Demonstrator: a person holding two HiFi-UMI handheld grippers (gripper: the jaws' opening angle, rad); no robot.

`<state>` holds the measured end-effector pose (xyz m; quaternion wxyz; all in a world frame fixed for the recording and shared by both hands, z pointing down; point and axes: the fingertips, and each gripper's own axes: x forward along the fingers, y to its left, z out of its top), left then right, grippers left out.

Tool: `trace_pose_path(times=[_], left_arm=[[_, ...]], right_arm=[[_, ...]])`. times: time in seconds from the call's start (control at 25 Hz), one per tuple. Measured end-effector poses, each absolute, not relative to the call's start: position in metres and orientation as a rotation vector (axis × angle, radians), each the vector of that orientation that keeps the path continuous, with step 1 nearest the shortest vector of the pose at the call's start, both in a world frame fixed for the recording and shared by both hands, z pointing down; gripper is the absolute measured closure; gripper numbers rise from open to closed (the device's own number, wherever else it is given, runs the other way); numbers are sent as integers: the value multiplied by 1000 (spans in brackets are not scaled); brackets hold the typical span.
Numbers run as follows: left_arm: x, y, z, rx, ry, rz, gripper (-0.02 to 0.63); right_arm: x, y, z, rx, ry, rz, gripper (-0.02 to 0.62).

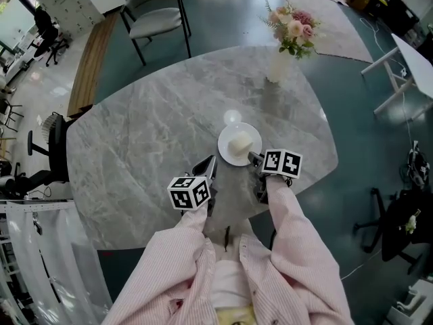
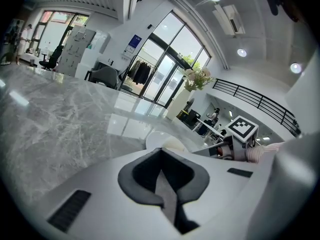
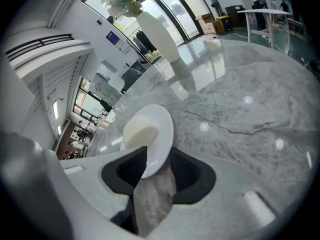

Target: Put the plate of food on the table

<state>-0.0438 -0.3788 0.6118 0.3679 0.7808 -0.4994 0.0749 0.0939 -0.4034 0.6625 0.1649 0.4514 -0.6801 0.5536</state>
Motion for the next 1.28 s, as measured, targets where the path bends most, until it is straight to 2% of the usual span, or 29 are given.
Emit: trace_pose_path(times=[0.48,0.76,1.28], left_arm=[[-37,-374,576,2114,-1270,149,611],[-44,-364,549,2180,-1308,129,611],[-67,-354,494,2343,-1431,73,611]], right_arm=[[104,-399,628,1236,-2071,1371,492],[97,-392,592,1176,-2226,1176,589],[91,-387,513,1147,-2570,940,589]])
